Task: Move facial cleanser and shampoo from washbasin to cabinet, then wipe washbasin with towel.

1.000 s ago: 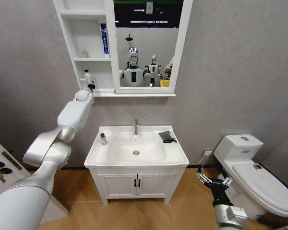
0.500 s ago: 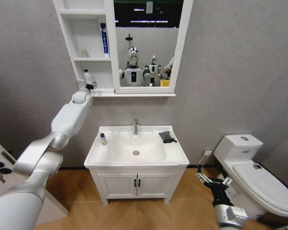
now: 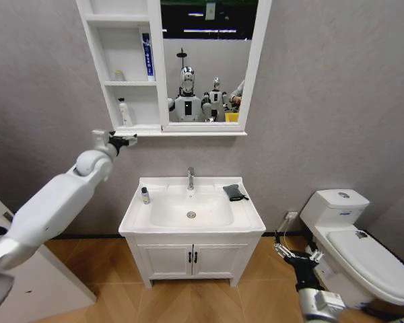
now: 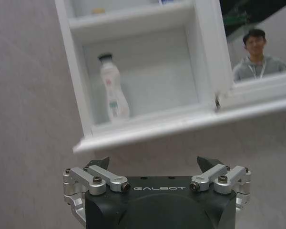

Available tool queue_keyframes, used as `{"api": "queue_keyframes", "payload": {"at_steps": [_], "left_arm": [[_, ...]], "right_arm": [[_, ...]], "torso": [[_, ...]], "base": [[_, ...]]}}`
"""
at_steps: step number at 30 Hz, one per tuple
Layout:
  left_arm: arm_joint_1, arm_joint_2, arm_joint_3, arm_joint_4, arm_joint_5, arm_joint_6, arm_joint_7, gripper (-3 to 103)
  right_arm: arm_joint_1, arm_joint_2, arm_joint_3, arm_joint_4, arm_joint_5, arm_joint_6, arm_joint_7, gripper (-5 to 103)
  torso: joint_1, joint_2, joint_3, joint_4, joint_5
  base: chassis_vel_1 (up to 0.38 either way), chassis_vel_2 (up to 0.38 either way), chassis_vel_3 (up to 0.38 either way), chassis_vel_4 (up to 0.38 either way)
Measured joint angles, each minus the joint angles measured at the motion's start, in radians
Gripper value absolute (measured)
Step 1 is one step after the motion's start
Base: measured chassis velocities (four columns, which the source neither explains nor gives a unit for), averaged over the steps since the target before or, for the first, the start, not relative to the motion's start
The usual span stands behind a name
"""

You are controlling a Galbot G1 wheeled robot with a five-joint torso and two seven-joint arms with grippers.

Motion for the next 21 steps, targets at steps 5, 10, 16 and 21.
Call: {"api": "queue_keyframes", "payload": {"at_steps": [5, 10, 16, 21], "left_arm": [[0.25, -0.019, -0.08, -0.035, 0.073, -0.041, -0.012, 100], [0.355, -0.078, -0.096, -0.002, 0.125, -0.061, -0.065, 100], [0.386, -0.132, -0.081, 0.039, 0.134, -0.075, -0.09, 100], [0.389, -0.211, -0.055, 0.089, 0.127, -0.082, -0.108, 100]], "right_arm": [[-0.008, 0.004, 0.005, 0.014, -0.001, -0.001, 0.0, 100], [-0.02, 0.019, 0.011, 0.021, -0.008, 0.003, 0.0, 100], [-0.025, 0.027, 0.009, 0.026, -0.014, 0.006, 0.0, 100], [-0.029, 0.03, 0.017, 0.025, -0.014, 0.011, 0.001, 100]], "torso": [[0.0, 0.0, 0.0, 0.0004, -0.0005], [0.0, 0.0, 0.0, -0.0003, -0.0004], [0.0, 0.0, 0.0, -0.0001, -0.0003], [0.0, 0.0, 0.0, -0.0001, -0.0005]], "base": [[0.0, 0.0, 0.0, 0.0], [0.0, 0.0, 0.0, 0.0], [0.0, 0.0, 0.0, 0.0], [0.0, 0.0, 0.0, 0.0]]}}
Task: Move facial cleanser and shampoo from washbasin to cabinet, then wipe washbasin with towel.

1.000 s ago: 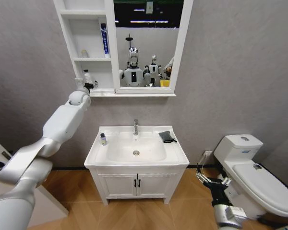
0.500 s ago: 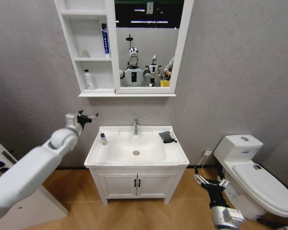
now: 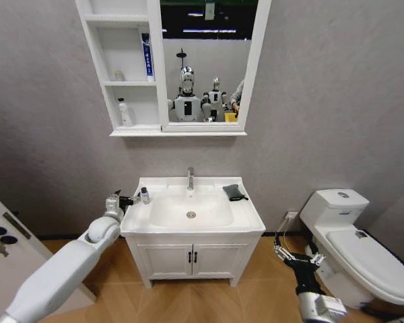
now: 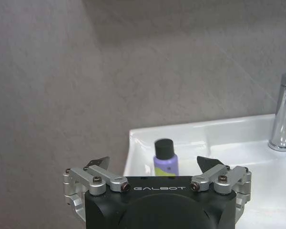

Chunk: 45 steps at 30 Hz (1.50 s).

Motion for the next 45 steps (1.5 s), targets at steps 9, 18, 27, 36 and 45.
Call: {"api": "queue_keyframes", "payload": {"at_steps": [9, 18, 27, 36, 45], "left_arm": [[-0.119, -0.192, 0.092, 0.193, 0.041, -0.02, -0.014, 100], [-0.205, -0.273, 0.099, 0.378, 0.145, -0.038, -0.005, 100], [-0.284, -0.36, 0.069, 0.551, 0.214, -0.065, 0.019, 101], [-0.352, -0.427, 0.044, 0.664, 0.241, -0.083, 0.01, 98], [-0.351, -0.436, 0.02, 0.687, 0.254, -0.082, -0.016, 100]], "right_arm": [[0.007, -0.002, 0.006, -0.017, 0.014, 0.009, 0.0, 100], [0.02, -0.016, 0.016, -0.047, 0.038, 0.009, 0.0, 100], [0.034, -0.03, 0.007, -0.069, 0.052, 0.009, -0.001, 100], [0.039, -0.038, 0.009, -0.082, 0.066, 0.01, -0.002, 100], [0.042, -0.039, 0.007, -0.084, 0.068, 0.011, -0.002, 100]], "torso": [[0.0, 0.0, 0.0, -0.0003, 0.0002], [0.0, 0.0, 0.0, 0.0, 0.0], [0.0, 0.0, 0.0, 0.0001, -0.0002], [0.0, 0.0, 0.0, 0.0, 0.0], [0.0, 0.0, 0.0, 0.0002, 0.0]], "base": [[0.0, 0.0, 0.0, 0.0], [0.0, 0.0, 0.0, 0.0], [0.0, 0.0, 0.0, 0.0], [0.0, 0.0, 0.0, 0.0], [0.0, 0.0, 0.0, 0.0]]}}
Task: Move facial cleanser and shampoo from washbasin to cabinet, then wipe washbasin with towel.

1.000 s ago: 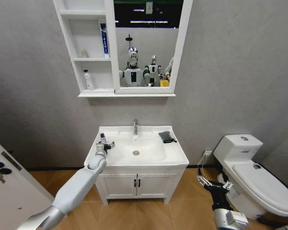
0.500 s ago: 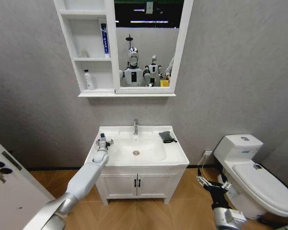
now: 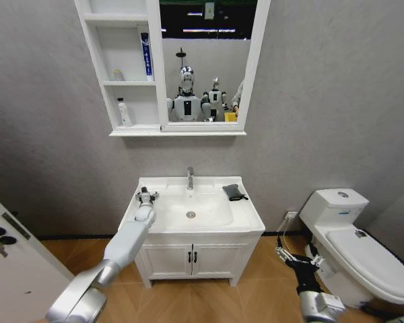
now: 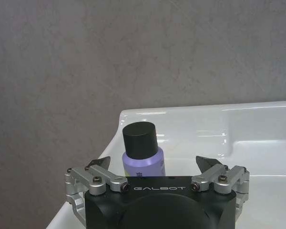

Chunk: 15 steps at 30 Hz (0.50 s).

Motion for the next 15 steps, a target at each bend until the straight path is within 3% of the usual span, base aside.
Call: {"api": "queue_keyframes", "payload": {"at_steps": [2, 4, 7, 13, 15], "left_arm": [[-0.001, -0.004, -0.014, 0.014, 0.002, 0.002, -0.004, 90], [-0.001, -0.004, -0.016, 0.016, 0.002, 0.003, -0.004, 90], [-0.002, -0.002, -0.021, 0.021, 0.002, 0.003, -0.001, 74], [0.001, 0.006, -0.023, 0.013, -0.005, 0.002, 0.007, 58], [0.005, 0.013, -0.023, 0.006, -0.009, 0.001, 0.009, 47]], "right_arm": [[-0.002, 0.001, -0.001, 0.0, 0.002, 0.0, 0.0, 100], [-0.002, 0.001, -0.001, 0.0, 0.002, 0.0, 0.0, 100], [-0.005, 0.001, -0.001, 0.002, 0.002, 0.0, 0.0, 100], [-0.006, 0.002, -0.001, 0.006, 0.002, 0.001, 0.0, 100], [-0.007, 0.002, -0.001, 0.008, 0.001, 0.0, 0.0, 100]], "torso": [[0.0, 0.0, 0.0, -0.0001, -0.0001], [0.0, 0.0, 0.0, -0.0001, 0.0], [0.0, 0.0, 0.0, 0.0, -0.0001], [0.0, 0.0, 0.0, -0.0001, -0.0001], [0.0, 0.0, 0.0, -0.0001, -0.0001]], "base": [[0.0, 0.0, 0.0, 0.0], [0.0, 0.0, 0.0, 0.0], [0.0, 0.0, 0.0, 0.0], [0.0, 0.0, 0.0, 0.0], [0.0, 0.0, 0.0, 0.0]]}}
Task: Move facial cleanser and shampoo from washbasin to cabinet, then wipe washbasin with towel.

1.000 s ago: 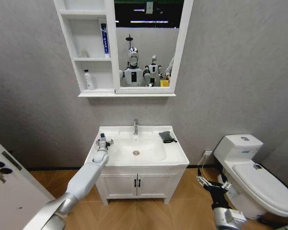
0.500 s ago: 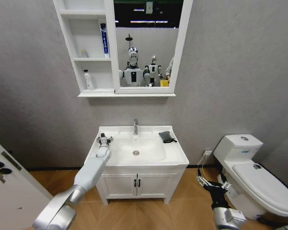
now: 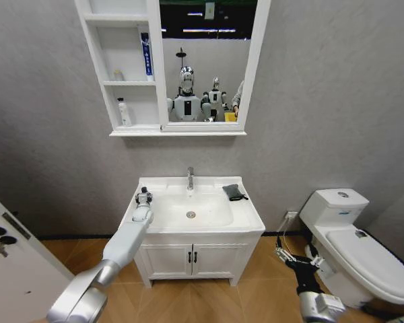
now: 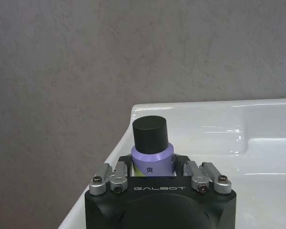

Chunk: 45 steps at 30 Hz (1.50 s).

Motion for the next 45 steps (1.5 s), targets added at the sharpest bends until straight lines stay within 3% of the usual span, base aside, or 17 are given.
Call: {"api": "queue_keyframes", "payload": {"at_steps": [2, 9, 12, 15, 18, 19, 21, 25, 27, 37, 45], "left_arm": [[0.006, 0.008, 0.001, -0.012, -0.005, 0.0, 0.001, 43], [0.038, 0.062, 0.022, -0.113, -0.051, 0.011, -0.014, 43], [0.073, 0.167, 0.076, -0.278, -0.148, 0.041, -0.061, 43], [0.087, 0.213, 0.096, -0.369, -0.195, 0.056, -0.083, 43], [0.135, 0.322, 0.095, -0.597, -0.277, 0.082, -0.11, 43], [0.135, 0.322, 0.095, -0.597, -0.277, 0.082, -0.11, 43], [0.178, 0.395, 0.071, -0.703, -0.315, 0.09, -0.116, 43], [0.207, 0.444, 0.055, -0.767, -0.33, 0.093, -0.116, 43], [0.263, 0.523, 0.006, -0.898, -0.361, 0.107, -0.116, 43], [0.355, 0.68, -0.094, -1.137, -0.448, 0.128, -0.136, 43], [0.318, 0.809, -0.155, -1.274, -0.566, 0.154, -0.146, 43]], "right_arm": [[-0.002, 0.0, 0.0, 0.002, 0.0, 0.0, 0.0, 100], [-0.003, 0.0, 0.0, 0.006, -0.001, 0.0, 0.0, 100], [0.001, -0.002, -0.005, 0.007, 0.001, 0.001, 0.0, 100], [0.003, -0.003, -0.011, 0.0, 0.004, 0.0, 0.0, 100], [-0.001, -0.018, -0.027, -0.005, 0.002, -0.001, -0.001, 100], [-0.001, -0.018, -0.027, -0.005, 0.002, -0.001, -0.001, 100], [-0.01, -0.025, -0.029, -0.002, 0.0, -0.002, -0.001, 100], [-0.015, -0.028, -0.027, -0.002, -0.003, 0.0, -0.002, 100], [-0.017, -0.026, -0.028, 0.01, -0.008, 0.0, -0.003, 100], [-0.024, -0.01, -0.039, 0.031, -0.037, 0.002, -0.007, 100], [-0.017, 0.0, -0.038, 0.038, -0.045, 0.002, -0.009, 100]], "torso": [[0.0, 0.0, 0.0, 0.0, -0.0001], [0.0, 0.0, 0.0, -0.0001, -0.0001], [0.0, 0.0, 0.0, 0.0002, -0.0001], [0.0, 0.0, 0.0, 0.0002, -0.0002], [0.0, 0.0, 0.0, -0.0003, 0.0003], [0.0, 0.0, 0.0, -0.0003, 0.0003], [0.0, 0.0, 0.0, -0.0001, -0.0003], [0.0, 0.0, 0.0, 0.0001, 0.0002], [0.0, 0.0, 0.0, 0.0002, -0.0001], [0.0, 0.0, 0.0, 0.0, 0.0], [0.0, 0.0, 0.0, 0.0, 0.0]], "base": [[0.0, 0.0, 0.0, 0.0], [0.0, 0.0, 0.0, 0.0], [0.0, 0.0, 0.0, 0.0], [0.0, 0.0, 0.0, 0.0], [0.0, 0.0, 0.0, 0.0], [0.0, 0.0, 0.0, 0.0], [0.0, 0.0, 0.0, 0.0], [0.0, 0.0, 0.0, 0.0], [0.0, 0.0, 0.0, 0.0], [0.0, 0.0, 0.0, 0.0], [0.0, 0.0, 0.0, 0.0]]}}
